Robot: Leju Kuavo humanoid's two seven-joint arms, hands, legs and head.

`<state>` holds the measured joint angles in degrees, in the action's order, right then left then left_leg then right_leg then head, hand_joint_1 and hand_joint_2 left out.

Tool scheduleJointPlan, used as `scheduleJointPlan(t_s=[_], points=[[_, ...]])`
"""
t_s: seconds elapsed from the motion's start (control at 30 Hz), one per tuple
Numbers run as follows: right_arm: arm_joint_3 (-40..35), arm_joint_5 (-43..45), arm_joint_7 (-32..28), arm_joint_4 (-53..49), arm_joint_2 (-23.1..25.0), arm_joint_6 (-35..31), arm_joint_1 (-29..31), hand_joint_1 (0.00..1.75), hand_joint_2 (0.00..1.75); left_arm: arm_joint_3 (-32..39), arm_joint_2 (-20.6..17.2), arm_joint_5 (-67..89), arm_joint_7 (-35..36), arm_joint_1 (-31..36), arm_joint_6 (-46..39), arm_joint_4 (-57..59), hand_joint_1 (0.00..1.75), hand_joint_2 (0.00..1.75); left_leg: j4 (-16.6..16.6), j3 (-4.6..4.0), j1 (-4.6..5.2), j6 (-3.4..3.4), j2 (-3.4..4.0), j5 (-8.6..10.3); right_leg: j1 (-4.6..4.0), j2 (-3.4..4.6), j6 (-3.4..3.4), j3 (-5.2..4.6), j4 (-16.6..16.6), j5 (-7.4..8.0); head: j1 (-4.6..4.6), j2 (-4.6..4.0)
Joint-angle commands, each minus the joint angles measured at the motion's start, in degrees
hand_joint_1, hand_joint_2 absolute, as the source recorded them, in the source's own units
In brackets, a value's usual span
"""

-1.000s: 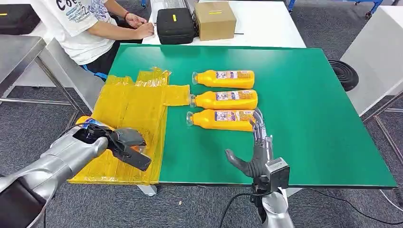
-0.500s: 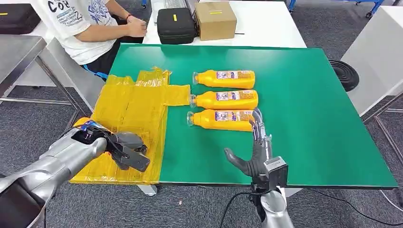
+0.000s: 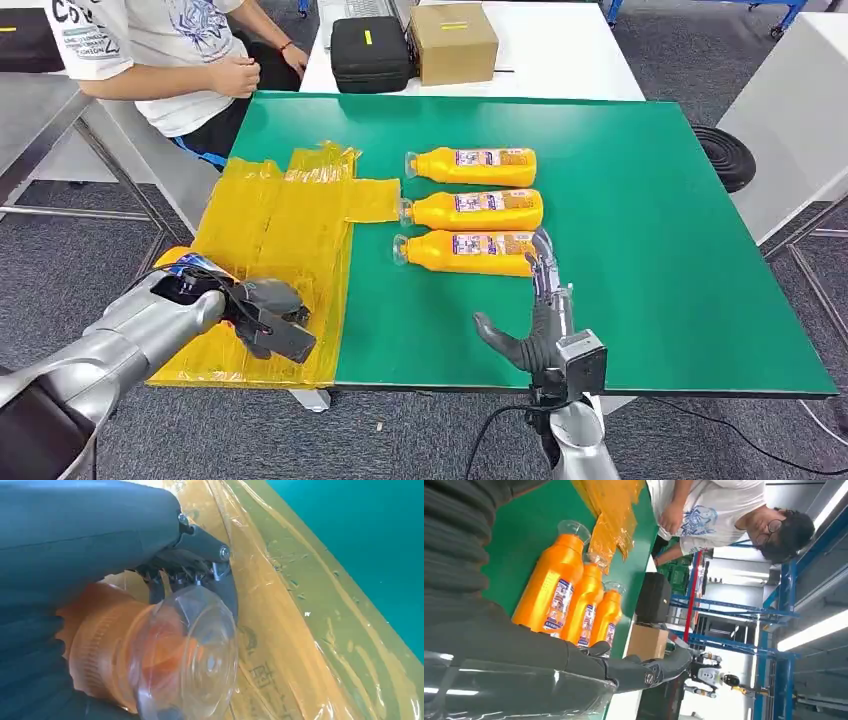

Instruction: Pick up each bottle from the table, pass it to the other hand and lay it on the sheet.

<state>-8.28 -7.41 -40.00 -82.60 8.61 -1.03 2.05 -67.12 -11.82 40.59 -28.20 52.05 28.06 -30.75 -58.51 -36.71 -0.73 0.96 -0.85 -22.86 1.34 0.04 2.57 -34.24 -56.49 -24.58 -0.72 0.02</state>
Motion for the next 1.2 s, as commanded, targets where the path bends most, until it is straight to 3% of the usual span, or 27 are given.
scheduleJointPlan(t_s=[0.03,0.8,1.2], points=[[-0.9,-0.1,0.0,2.9,-0.8,0.1,1.4,0.0,1.75,-1.4,0.2,-1.2,0.0,0.3,-0.6,1.7,0.0,1.75,0.0,0.22,-0.02,-0.01,0.16,-0.08,-0.05,0.09,-0.13,0.19,0.1,-0.03,-0.02,0.0],[-0.3,-0.7,0.0,1.6,-0.7,0.3,0.8,0.0,1.75,-0.2,0.2,-3.1,1.1,1.7,-1.8,-0.8,0.0,1.75,0.0,0.06,-0.03,0.0,0.05,-0.04,-0.05,-0.01,-0.11,0.05,0.0,-0.03,-0.02,0.0],[0.4,-0.6,0.0,1.1,-0.8,0.4,0.3,0.0,1.75,-0.5,2.0,-3.4,1.8,3.1,-1.3,-0.1,0.0,1.75,-0.1,0.09,-0.06,0.0,0.0,-0.07,-0.09,-0.09,-0.15,0.12,0.0,-0.07,-0.02,0.0]])
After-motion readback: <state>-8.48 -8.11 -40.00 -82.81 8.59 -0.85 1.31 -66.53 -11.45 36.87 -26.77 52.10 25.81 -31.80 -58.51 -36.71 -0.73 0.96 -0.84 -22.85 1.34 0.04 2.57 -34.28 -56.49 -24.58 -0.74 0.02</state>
